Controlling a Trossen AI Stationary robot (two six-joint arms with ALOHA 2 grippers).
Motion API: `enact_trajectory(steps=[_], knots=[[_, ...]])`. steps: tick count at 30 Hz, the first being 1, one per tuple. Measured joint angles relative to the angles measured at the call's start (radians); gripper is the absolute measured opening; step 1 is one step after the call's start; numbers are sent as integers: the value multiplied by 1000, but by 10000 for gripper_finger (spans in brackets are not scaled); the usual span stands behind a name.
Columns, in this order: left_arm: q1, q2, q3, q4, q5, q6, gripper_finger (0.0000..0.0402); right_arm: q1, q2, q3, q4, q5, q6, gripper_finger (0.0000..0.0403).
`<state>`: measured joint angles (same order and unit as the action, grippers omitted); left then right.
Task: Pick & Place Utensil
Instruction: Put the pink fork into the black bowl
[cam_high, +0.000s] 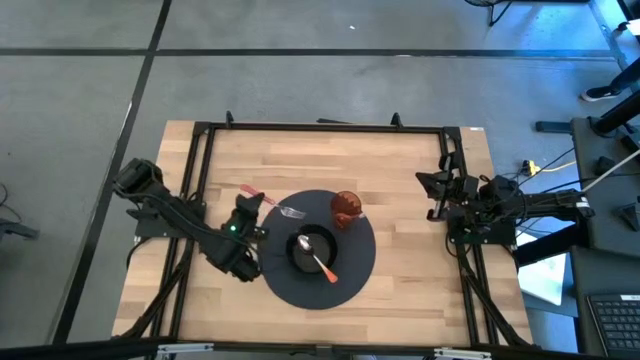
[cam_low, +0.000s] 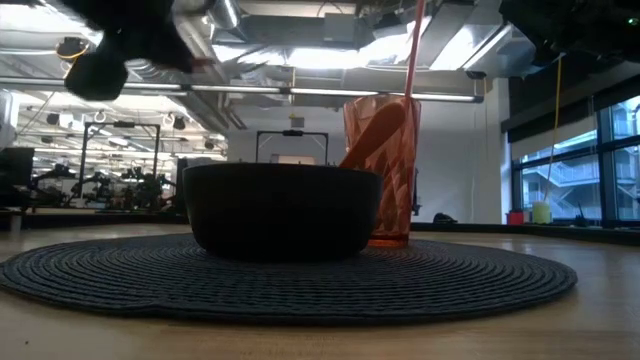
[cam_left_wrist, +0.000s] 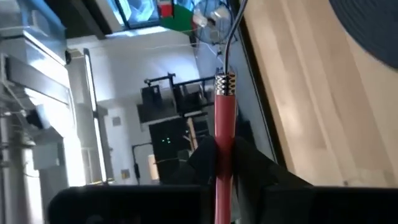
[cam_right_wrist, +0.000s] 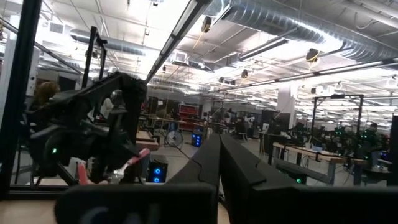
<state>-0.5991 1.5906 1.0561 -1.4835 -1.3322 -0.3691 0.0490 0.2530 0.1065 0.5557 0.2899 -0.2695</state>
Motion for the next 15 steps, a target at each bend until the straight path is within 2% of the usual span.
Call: enact_trajectory(steps=[4, 10, 15], knots=[[-8, 53, -38, -7, 3, 34, 24, 0, 0, 0, 1, 33, 0, 10], [-8, 178, -83, -6, -139, 110, 24, 0, 0, 0, 2, 32, -2, 10], [-16, 243, -86, -6, -213, 135, 24, 0, 0, 0, 1, 32, 0, 10]])
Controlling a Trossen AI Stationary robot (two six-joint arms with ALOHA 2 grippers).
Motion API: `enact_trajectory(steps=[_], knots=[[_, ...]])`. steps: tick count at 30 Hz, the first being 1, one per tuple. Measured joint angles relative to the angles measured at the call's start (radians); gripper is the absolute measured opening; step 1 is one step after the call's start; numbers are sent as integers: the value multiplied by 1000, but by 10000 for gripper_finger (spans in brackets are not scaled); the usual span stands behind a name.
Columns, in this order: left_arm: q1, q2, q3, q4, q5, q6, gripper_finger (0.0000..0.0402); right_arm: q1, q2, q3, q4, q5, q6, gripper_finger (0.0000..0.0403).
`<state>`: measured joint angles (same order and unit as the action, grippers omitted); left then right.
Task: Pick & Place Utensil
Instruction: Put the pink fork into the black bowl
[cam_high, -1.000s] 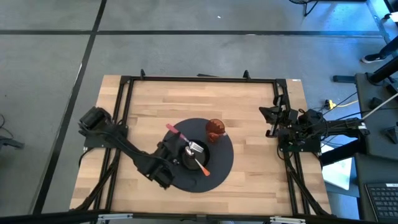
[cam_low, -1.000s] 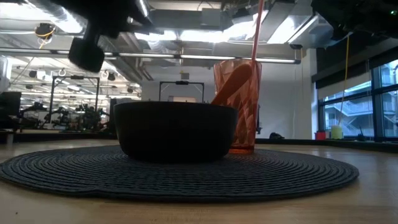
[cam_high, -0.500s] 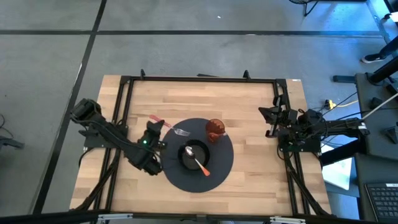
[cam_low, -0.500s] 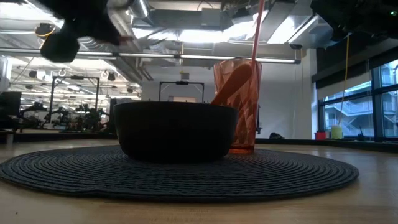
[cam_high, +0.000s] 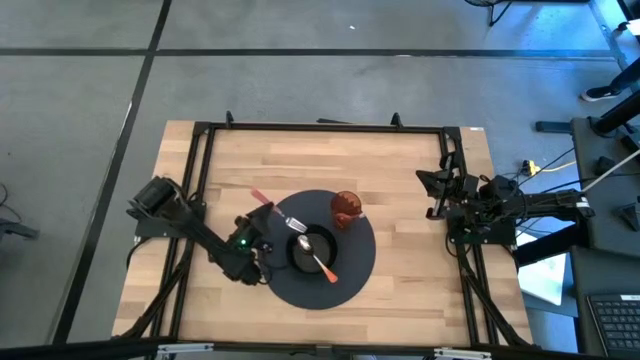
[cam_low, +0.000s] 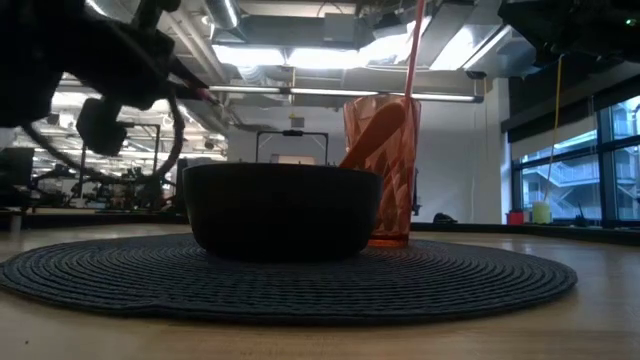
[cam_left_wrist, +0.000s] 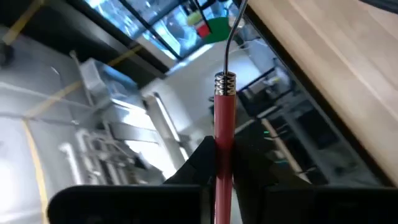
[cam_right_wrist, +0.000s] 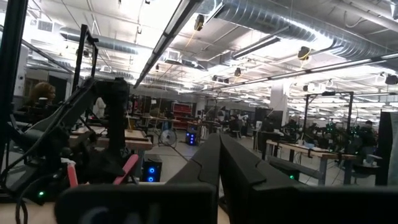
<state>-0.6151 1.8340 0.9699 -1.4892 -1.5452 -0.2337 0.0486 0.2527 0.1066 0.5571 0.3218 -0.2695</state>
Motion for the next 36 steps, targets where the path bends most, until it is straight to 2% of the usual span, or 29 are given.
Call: enact_trajectory(steps=[11, 13, 22, 29, 36], knots=[[-86, 20, 1, 13, 23, 63, 24, 0, 0, 0, 1, 0, 0, 10], [-91, 20, 1, 57, 51, 102, 24, 0, 0, 0, 6, 0, 0, 10], [-81, 20, 2, 267, 52, 342, 24, 0, 0, 0, 19, 0, 2, 10], [-65, 20, 2, 355, 52, 452, 24, 0, 0, 0, 21, 0, 4, 10], [-42, 20, 2, 479, 52, 647, 24, 0, 0, 0, 21, 0, 4, 10]])
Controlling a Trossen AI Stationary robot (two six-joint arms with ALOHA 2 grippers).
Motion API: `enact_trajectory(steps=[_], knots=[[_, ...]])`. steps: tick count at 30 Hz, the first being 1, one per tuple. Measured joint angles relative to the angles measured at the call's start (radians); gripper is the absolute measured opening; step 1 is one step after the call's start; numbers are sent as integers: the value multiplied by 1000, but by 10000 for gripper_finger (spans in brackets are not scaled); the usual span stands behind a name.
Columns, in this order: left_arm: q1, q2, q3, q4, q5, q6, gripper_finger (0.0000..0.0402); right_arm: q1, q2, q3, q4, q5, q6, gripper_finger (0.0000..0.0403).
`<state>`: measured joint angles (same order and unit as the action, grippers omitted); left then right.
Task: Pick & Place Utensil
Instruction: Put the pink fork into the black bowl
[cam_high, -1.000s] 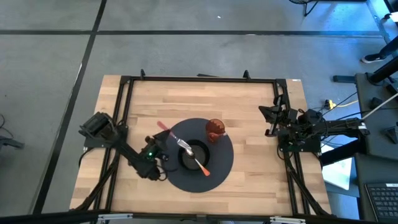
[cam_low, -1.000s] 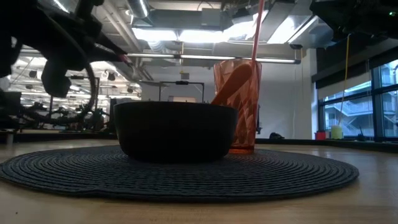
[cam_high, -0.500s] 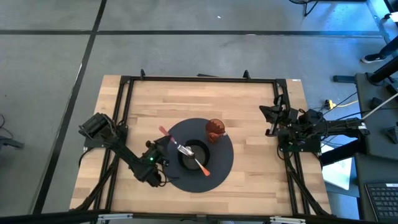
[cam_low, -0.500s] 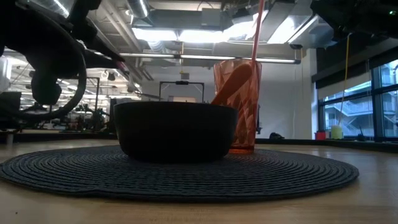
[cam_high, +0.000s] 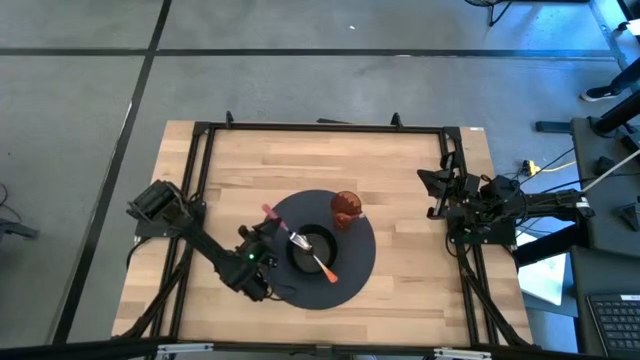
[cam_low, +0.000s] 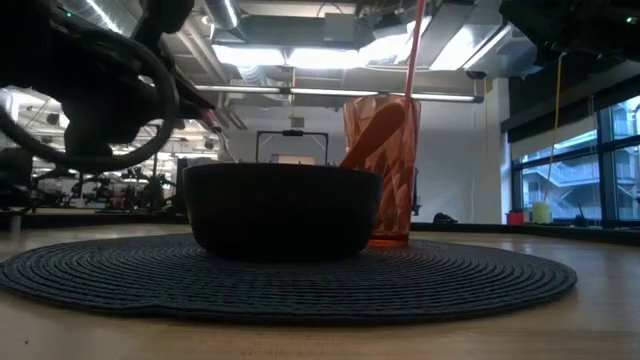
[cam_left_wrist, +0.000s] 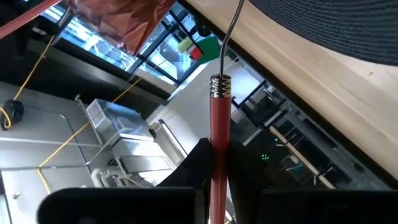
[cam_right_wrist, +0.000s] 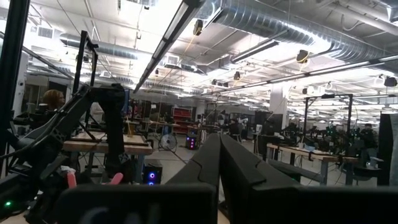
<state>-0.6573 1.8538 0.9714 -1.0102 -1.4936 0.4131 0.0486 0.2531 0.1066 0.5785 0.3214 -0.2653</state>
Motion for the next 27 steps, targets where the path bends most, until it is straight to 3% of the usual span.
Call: enact_trajectory(steps=[14, 27], knots=[[49, 0, 0, 282, 0, 382, 24, 0, 0, 0, 6, 0, 3, 10], [95, 0, 0, 365, 3, 401, 24, 0, 0, 0, 6, -11, 10, 10]])
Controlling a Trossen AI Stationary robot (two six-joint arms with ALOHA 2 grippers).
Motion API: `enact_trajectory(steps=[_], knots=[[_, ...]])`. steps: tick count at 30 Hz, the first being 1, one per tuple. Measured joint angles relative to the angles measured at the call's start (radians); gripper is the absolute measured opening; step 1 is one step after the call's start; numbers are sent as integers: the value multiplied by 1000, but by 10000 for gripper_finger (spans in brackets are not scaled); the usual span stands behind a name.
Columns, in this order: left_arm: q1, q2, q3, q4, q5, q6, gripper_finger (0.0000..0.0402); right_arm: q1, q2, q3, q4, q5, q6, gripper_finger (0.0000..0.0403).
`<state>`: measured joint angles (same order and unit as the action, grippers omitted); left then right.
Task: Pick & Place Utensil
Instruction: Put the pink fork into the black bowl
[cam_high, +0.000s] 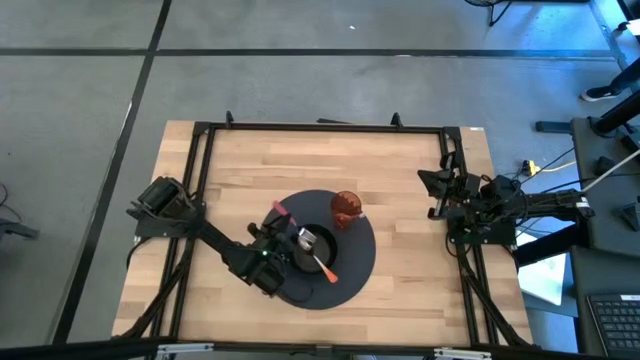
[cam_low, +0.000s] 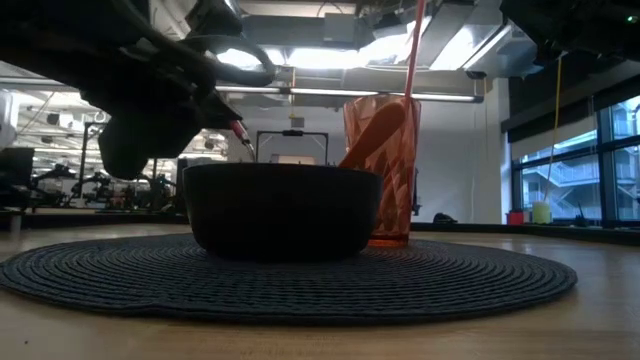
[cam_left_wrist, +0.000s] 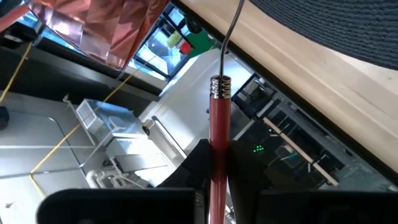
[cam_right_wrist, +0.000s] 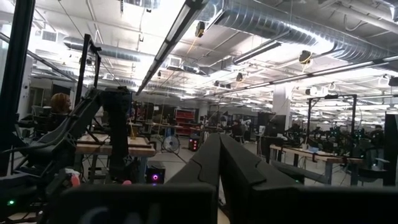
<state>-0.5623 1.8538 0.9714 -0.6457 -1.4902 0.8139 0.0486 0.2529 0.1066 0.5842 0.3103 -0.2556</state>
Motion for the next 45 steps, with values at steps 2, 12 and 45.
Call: enact_trajectory(steps=[2, 12, 45], knots=[[4, 0, 0, 11, 0, 1, 24, 0, 0, 0, 0, 0, 11, 10], [-1, 2, 0, 79, 25, 43, 24, 0, 0, 0, 2, 0, 16, 10], [-102, 3, 0, 198, 45, 97, 24, 0, 0, 0, 18, -26, 13, 10]])
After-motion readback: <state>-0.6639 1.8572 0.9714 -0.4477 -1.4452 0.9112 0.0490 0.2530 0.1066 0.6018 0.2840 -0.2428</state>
